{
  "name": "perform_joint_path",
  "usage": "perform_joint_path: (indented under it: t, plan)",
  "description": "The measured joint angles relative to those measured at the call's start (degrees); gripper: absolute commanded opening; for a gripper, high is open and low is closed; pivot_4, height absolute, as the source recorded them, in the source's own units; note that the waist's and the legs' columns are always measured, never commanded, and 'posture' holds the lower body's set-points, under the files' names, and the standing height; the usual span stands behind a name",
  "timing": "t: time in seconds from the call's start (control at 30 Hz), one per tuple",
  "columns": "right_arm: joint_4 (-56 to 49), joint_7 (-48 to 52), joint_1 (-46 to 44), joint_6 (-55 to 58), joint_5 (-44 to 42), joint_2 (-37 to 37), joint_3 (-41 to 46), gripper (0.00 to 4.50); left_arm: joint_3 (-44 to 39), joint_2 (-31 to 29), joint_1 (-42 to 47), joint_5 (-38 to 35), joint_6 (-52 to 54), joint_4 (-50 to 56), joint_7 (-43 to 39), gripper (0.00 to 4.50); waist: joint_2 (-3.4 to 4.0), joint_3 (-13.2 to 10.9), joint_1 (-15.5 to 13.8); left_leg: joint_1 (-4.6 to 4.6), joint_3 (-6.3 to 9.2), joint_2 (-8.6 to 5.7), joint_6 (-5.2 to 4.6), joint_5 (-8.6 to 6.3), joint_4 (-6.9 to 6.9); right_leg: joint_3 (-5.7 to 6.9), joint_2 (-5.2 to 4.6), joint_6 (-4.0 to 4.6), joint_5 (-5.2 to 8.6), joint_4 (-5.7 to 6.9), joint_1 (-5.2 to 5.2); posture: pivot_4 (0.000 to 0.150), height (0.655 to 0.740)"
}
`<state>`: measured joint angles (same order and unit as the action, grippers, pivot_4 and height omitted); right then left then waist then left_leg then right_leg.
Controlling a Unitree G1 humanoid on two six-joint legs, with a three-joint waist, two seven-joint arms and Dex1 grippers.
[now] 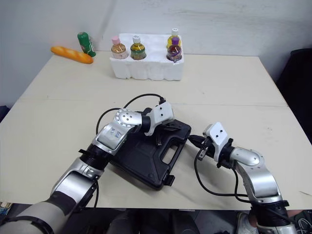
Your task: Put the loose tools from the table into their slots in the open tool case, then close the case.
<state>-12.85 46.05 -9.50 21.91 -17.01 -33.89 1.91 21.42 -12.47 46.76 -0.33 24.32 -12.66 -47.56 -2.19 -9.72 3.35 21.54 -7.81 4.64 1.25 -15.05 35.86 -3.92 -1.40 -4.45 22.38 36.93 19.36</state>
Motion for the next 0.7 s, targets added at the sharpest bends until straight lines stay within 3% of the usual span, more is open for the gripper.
perform_joint_path:
  t: [0.3,0.43,0.6,0.7]
  plan:
    - [-2.9,2.8,5.8,-1.7,-2.1,-4.6,4.9,0.0,-8.2,1.0,-2.3,-12.3,-1.0,11.3,-4.7,0.04,0.33,-0.3,-1.4,1.53,-0.1,0.02,0.03,0.1,0.3,-0.06,0.05,-0.14,0.03,0.07,1.5,0.15,0.7378]
    - [-5.7,4.0,9.1,-2.0,-3.0,-6.2,7.0,0.0,-8.7,-5.0,-3.6,-14.6,-2.6,16.8,-10.2,0.04,0.52,-0.4,-1.6,1.48,-0.12,0.01,0.02,0.1,0.35,-0.1,0.08,-0.15,0.03,0.08,1.43,0.15,0.7378]
    - [-9.5,6.7,16.7,-3.3,-4.8,-7.7,8.8,0.0,-6.9,-14.5,-12.4,-15.6,-4.3,24.9,-17.8,0.04,0.57,-0.4,-1.6,1.34,-0.16,0.01,0.02,0.1,0.36,-0.16,0.09,-0.18,0.03,0.06,1.29,0.15,0.7378]
    - [-10.2,9.2,18.4,-4.7,-4.9,-9.1,8.6,0.0,-6.8,-15.3,-15.2,-16.3,-4.5,27.2,-18.6,0.04,0.56,-0.5,-1.6,1.32,-0.14,-0.07,-0.11,0.16,0.46,-0.2,0.06,-0.35,-0.08,0.06,1.21,0.15,0.7378]
